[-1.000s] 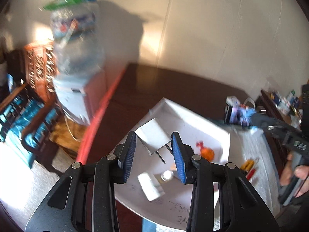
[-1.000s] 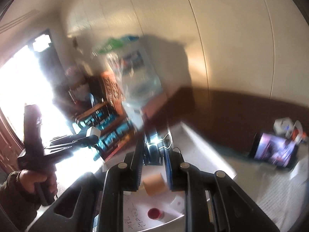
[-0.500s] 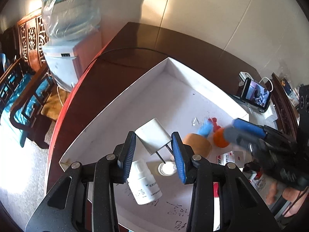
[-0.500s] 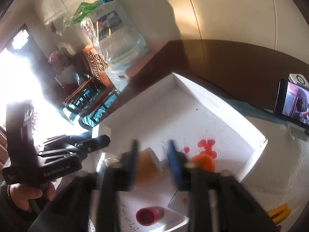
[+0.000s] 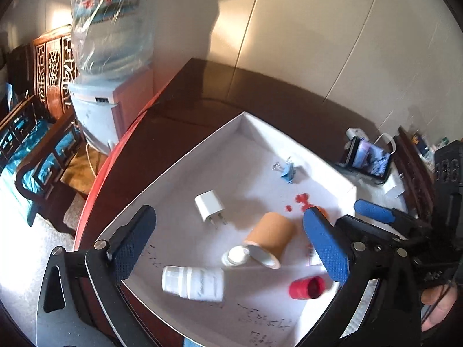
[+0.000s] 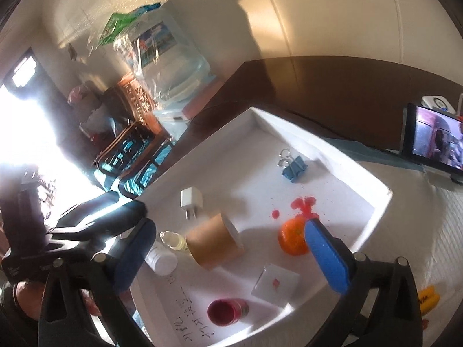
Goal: Organize rigid objects
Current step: 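Open the left gripper to drop the charger while the right releases the clip, then move both open grippers back over the remaining objects on the pad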
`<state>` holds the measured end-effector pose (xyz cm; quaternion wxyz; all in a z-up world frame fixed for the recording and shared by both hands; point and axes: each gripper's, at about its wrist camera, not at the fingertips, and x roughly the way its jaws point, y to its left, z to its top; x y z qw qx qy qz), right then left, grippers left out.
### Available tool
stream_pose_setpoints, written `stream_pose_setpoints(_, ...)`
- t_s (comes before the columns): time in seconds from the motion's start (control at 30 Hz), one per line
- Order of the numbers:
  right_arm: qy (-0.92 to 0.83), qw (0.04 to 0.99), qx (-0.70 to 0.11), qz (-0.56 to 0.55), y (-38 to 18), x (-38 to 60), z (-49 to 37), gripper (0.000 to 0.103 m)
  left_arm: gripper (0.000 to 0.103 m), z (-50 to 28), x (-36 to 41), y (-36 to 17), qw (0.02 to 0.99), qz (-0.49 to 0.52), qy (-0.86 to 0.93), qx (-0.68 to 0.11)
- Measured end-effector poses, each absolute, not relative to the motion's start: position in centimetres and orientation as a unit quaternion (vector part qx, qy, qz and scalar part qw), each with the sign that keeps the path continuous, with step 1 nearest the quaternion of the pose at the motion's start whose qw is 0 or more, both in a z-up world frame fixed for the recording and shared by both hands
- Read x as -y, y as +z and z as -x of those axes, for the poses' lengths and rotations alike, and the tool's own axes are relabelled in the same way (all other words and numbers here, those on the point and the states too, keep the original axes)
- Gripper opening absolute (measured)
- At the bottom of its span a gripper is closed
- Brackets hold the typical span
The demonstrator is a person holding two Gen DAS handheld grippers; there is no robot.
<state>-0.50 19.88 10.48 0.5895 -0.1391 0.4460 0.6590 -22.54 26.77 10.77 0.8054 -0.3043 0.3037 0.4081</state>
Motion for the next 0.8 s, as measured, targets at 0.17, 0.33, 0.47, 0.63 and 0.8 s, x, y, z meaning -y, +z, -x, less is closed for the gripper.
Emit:
stream_pose_setpoints(0.17,0.673,0.568,-0.461,0.107,11.5,-18.2,-0.2,0.103,0.103,22.8,-25.3,12.7,0.822,0.317,0.384,-0.275)
stream_pose_setpoints(0.33,0.674,0.540,-0.499,0.078,12.4,-16.5,-0.5,0.103,0.103,21.9,-23.7,13.8,0.832,0.314,0.368,-0.271)
stream_pose_setpoints(0.47,0.653,0.529,-0.539,0.059,12.3,-15.4,-1.5,0.103,0.103,21.2,-22.6,13.9,0.835,0.316,0.355,-0.275)
stream_pose_setpoints(0.63,0.648,0.558,-0.519,0.017,13.4,-12.6,-4.0,0.103,0.103,20.5,-21.3,14.1,0.839,0.314,0.345,-0.280)
stream_pose_setpoints(0.8,0.641,0.629,-0.433,-0.080,21.2,-7.2,-11.4,0.103,0.103,19.6,-20.1,14.6,0.847,0.308,0.333,-0.279)
